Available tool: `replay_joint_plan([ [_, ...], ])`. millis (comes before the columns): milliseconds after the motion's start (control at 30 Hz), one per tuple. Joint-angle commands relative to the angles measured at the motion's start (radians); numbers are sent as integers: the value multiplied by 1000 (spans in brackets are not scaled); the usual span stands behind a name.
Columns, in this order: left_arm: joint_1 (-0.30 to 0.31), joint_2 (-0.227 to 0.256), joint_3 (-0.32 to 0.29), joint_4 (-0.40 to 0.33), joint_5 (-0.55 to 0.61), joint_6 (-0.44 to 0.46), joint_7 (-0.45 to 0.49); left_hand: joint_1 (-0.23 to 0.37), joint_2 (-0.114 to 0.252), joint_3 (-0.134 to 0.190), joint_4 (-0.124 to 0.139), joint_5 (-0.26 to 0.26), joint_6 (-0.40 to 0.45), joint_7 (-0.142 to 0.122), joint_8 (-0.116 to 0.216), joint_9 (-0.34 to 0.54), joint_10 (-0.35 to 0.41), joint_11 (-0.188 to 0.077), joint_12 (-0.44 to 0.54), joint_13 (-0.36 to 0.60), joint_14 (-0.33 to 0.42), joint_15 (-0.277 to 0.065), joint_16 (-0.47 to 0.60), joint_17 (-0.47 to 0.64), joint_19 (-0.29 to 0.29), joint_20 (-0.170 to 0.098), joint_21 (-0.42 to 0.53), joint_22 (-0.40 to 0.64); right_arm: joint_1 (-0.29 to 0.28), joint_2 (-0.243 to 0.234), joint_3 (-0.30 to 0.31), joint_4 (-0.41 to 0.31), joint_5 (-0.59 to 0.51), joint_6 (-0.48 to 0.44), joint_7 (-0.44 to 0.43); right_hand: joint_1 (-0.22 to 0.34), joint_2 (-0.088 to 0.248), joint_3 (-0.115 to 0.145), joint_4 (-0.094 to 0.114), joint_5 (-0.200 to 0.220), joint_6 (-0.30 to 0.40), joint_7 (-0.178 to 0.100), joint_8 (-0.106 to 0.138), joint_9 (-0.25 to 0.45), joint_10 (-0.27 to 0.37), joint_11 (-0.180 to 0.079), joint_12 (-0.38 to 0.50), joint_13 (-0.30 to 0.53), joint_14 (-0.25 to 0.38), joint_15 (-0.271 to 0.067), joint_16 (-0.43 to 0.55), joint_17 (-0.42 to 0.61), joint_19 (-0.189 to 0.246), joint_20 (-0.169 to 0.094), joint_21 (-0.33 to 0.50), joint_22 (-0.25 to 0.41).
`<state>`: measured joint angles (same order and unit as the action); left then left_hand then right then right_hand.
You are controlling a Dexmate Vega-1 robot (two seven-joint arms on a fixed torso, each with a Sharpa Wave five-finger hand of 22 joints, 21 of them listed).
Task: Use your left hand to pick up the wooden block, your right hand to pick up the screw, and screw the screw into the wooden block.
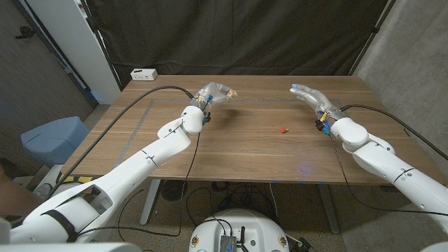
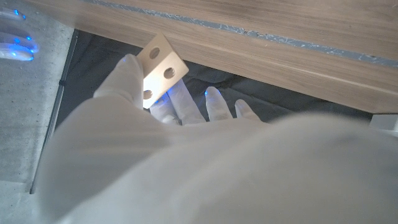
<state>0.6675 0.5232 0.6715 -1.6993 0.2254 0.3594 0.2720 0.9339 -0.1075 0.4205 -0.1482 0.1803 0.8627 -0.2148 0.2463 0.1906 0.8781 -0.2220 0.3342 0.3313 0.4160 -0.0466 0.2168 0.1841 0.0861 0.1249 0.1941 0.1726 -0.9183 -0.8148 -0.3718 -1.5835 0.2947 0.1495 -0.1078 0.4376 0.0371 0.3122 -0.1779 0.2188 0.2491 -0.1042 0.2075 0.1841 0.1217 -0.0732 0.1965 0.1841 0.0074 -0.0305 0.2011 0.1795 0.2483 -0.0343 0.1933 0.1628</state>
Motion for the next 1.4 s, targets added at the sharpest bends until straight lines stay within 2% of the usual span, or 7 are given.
replay_joint_plan([
  [33,10,-21,-11,44,-81,-92,55,5,9,-6,5,-2,-1,0,-2,-1,-6,1,-5,4,3,-92,1,2,12,7,5,3,7,-81,-4,-71,-53,-62,49,25,-14,7,-10,5,10,-3,8,3,2,-14,-1,4,4,-14,-1,2,12,1,0,3],
  [333,20,-45,-21,79,-124,-160,93,6,11,-12,4,-3,14,5,-2,0,-1,1,-9,7,24,-93,7,2,34,-2,11,4,11,-143,-6,-118,-94,-107,87,56,-27,17,-11,3,21,-9,10,4,-5,-17,-4,4,3,-16,-3,2,11,5,-3,4],
  [667,16,-53,-19,135,-167,-266,82,7,15,-15,4,-3,14,7,-6,0,5,1,-10,9,29,-94,8,2,41,-6,12,4,44,-198,-30,-137,-175,-129,140,100,-47,29,-12,-5,44,-22,16,6,3,-28,-1,4,14,-28,-1,3,23,3,-1,3],
  [900,14,-62,-24,155,-197,-279,67,4,17,-17,6,-3,16,7,-7,0,5,1,-12,10,34,-97,9,3,42,-9,12,5,60,-221,-42,-143,-217,-137,167,130,-60,37,-11,-15,58,-26,20,6,11,-30,0,5,23,-32,0,3,35,-2,0,3],
  [1067,7,-68,-26,177,-226,-296,46,2,21,-19,8,-4,17,7,-8,0,6,1,-14,11,33,-98,9,4,42,-9,11,5,68,-238,-46,-155,-244,-150,185,176,-79,48,-11,-21,78,-57,24,7,22,-50,1,5,31,-38,0,3,46,-1,0,3],
  [1400,2,-77,-33,195,-283,-295,12,3,27,-21,9,-4,12,6,-14,0,3,1,-19,13,30,-97,8,6,43,-10,10,6,111,-273,-75,-168,-320,-159,258,220,-96,58,-11,-20,91,-82,26,8,27,-53,0,5,39,-40,0,2,54,-1,-1,3],
])
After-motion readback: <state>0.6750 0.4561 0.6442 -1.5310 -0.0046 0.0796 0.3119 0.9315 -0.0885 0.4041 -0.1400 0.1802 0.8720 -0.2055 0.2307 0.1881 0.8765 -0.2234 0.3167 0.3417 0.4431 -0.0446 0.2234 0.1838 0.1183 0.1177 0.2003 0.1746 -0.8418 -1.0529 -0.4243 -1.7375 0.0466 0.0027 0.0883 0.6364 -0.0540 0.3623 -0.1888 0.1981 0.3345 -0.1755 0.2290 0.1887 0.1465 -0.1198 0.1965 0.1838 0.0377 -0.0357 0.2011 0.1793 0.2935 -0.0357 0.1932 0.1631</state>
